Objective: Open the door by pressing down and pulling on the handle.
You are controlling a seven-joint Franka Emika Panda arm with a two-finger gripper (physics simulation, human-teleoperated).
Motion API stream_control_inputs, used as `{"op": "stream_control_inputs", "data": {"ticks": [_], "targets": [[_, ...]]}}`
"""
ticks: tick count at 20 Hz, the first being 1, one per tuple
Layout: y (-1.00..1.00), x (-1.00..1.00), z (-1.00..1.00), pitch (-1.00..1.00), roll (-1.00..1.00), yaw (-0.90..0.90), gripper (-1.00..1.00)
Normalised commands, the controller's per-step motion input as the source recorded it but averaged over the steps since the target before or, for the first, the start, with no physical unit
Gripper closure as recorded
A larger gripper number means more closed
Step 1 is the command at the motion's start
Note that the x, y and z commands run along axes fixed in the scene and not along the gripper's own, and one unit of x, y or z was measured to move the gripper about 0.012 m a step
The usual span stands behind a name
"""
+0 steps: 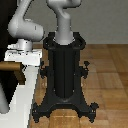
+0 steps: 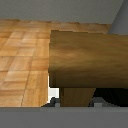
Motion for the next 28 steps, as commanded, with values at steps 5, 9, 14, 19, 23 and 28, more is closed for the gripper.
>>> {"op": "stream_control_inputs", "data": {"ticks": [5, 9, 14, 19, 23, 28], "targets": [[0.80, 0.00, 0.00, 0.00, 0.00, 0.00, 1.00], [1.00, 0.00, 0.00, 0.00, 0.00, 0.00, 1.00], [1.00, 0.00, 0.00, 0.00, 0.00, 0.00, 1.00], [1.00, 0.00, 0.00, 0.00, 0.00, 0.00, 1.00], [1.00, 0.00, 0.00, 0.00, 0.00, 0.00, 1.00], [0.40, 0.00, 0.00, 0.00, 0.00, 0.00, 1.00]]}}
